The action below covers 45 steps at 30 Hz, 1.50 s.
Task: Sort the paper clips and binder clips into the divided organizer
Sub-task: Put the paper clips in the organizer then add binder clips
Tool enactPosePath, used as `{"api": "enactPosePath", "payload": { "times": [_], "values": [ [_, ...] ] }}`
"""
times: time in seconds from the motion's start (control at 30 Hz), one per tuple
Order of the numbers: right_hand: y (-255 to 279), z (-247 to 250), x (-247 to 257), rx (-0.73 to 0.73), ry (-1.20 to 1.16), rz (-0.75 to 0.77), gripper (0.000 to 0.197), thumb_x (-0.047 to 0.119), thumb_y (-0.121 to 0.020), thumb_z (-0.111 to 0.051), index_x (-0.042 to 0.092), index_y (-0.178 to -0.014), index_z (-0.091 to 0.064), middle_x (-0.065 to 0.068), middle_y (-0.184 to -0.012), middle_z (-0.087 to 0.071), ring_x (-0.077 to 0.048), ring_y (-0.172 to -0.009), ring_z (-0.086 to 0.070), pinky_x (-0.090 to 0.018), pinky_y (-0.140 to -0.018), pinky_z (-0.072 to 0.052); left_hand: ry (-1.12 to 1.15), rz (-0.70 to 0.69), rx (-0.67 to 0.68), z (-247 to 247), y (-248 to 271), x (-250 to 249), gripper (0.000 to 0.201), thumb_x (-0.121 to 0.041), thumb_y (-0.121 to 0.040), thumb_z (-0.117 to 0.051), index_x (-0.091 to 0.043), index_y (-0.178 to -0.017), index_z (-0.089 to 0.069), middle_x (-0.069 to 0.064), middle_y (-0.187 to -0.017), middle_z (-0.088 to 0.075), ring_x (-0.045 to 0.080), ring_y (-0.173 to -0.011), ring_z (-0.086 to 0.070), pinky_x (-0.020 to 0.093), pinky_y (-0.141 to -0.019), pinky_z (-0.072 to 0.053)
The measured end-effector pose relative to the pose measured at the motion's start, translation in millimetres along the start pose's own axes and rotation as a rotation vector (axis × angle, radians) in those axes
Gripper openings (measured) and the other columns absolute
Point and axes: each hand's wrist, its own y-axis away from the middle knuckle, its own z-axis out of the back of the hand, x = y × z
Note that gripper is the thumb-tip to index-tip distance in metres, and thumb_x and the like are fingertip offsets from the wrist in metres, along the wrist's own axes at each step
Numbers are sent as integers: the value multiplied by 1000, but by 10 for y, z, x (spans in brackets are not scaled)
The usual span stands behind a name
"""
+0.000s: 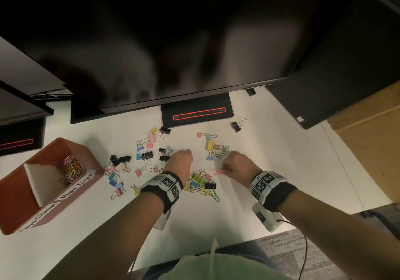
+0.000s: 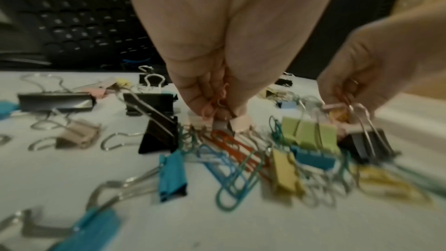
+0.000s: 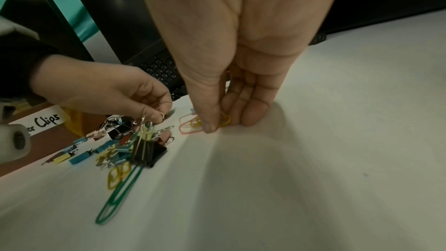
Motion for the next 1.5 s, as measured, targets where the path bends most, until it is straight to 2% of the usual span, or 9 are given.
{"api": "enactPosePath", "payload": {
  "times": [0.3, 0.43, 0.53, 0.77, 0.87, 1.07, 1.27, 1.4, 1.5],
  "values": [
    [-1, 12, 140, 27, 47, -38, 23, 29, -91, -55, 9, -97, -66, -7, -100, -65, -21, -89, -59, -30, -83, -47, 485, 73, -184, 309, 82, 265, 14, -14, -90, -57, -9, -101, -63, 5, -99, -64, 17, -89, -58, 24, -78, -45],
    [2, 55, 239, -41, -23, -38, 23, 28, -91, -56, 7, -91, -66, 7, -90, -62, -3, -73, -49, -15, -72, -41, 604, 68, -258, 524, 276, 463, 9, -16, -87, -60, -14, -96, -63, -2, -90, -61, 14, -87, -58, 23, -76, -44],
    [-86, 169, 502, -129, 5, 58, 19, 28, -89, -59, 11, -94, -67, -4, -94, -63, -11, -76, -48, -28, -80, -48, 706, 106, -333, 715, 488, 722, 8, -15, -86, -61, -16, -94, -63, -3, -86, -61, 12, -79, -58, 22, -73, -46],
    [-604, 276, 1976, -206, -18, 414, 13, 22, -86, -62, 15, -95, -67, -4, -95, -62, -15, -80, -55, -27, -80, -45, 802, 326, -569, 1030, 1122, 1799, 3, -14, -84, -64, -15, -87, -62, 5, -81, -66, 18, -74, -62, 27, -66, -50],
    [-843, 101, 2793, -166, -48, 528, 13, 19, -85, -63, 12, -95, -67, -7, -96, -62, -19, -83, -57, -26, -79, -43, 783, 451, -630, 985, 1374, 2289, 3, -16, -83, -62, -19, -83, -63, 5, -84, -68, 20, -80, -65, 41, -80, -54],
    [-1122, -390, 3713, -2, -93, 461, 41, 15, -81, -67, 11, -120, -55, -12, -116, -61, -26, -104, -59, -33, -91, -46, 910, 585, -602, 897, 1594, 2715, 16, -22, -95, -46, -20, -95, -62, 3, -98, -65, 21, -92, -59, 35, -84, -47],
    [-979, -374, 3221, -48, -155, 513, 30, 27, -86, -61, 19, -115, -57, 0, -111, -58, -12, -89, -60, -23, -83, -48, 887, 340, -657, 914, 1624, 2527, 20, -19, -92, -53, -21, -110, -61, -4, -111, -64, 11, -104, -59, 26, -92, -44],
    [-688, -135, 2214, -141, -76, 357, 20, 27, -88, -60, 20, -106, -63, 7, -93, -57, 0, -71, -49, -22, -75, -45, 883, 111, -427, 813, 1364, 2082, 15, -18, -88, -60, -28, -98, -63, 2, -93, -68, 20, -88, -64, 40, -84, -54],
    [-382, -30, 1447, -80, 72, 119, 27, 35, -85, -63, 25, -109, -58, 7, -95, -55, -8, -80, -52, -33, -83, -51, 779, -11, -232, 672, 1134, 1583, 14, -20, -88, -59, -22, -101, -62, -4, -87, -66, 19, -81, -65, 29, -70, -54]
  ]
}}
